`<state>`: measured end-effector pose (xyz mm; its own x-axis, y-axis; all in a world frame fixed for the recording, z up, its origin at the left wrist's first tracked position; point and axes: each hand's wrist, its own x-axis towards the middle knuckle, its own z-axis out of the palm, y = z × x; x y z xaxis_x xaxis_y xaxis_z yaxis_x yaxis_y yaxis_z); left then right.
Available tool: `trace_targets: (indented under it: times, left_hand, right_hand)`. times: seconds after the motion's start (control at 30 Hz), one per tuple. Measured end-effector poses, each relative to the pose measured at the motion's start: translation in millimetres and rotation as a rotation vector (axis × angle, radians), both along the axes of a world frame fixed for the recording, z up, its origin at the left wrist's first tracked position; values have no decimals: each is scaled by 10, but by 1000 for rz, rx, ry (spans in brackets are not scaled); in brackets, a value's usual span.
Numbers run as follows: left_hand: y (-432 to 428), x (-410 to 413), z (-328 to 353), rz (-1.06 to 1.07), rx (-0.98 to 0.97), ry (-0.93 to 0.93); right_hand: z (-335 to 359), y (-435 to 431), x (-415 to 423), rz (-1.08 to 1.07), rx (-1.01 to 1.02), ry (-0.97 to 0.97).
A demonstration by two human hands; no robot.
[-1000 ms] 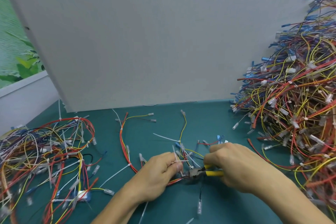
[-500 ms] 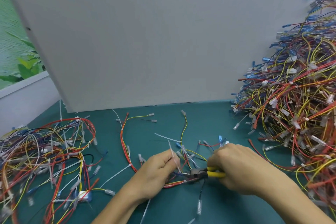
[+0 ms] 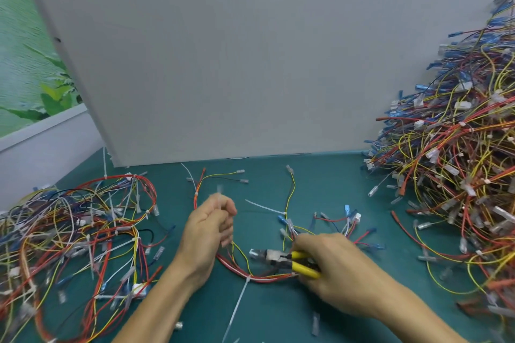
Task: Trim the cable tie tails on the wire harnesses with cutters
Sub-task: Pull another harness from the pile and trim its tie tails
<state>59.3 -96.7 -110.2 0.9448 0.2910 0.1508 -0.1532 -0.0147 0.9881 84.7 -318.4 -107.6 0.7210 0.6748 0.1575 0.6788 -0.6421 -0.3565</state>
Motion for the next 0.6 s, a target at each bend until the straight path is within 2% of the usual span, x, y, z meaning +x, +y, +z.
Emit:
trace_targets:
  times: [0.03, 0.13, 0.17, 0.23, 0.37, 0.6]
  left_hand:
    - [44, -20, 10, -32, 138, -16]
    - [108, -87, 25, -217, 745, 11]
    - [96, -102, 18, -309, 852, 47]
    - [29, -125, 15, -420, 965, 72]
    - [-113, -100, -53, -455, 1143, -101]
    - [-198, -83, -119, -486, 1227, -270]
  right_hand:
    - [-1, -33, 31, -14, -9, -10]
    - [33, -161, 141, -38, -41, -11]
    - [50, -210, 174, -48, -50, -1]
    - [79, -296, 234, -69, -66, 14]
    - [97, -387, 297, -78, -53, 56]
    - [109, -407, 315, -78, -55, 81]
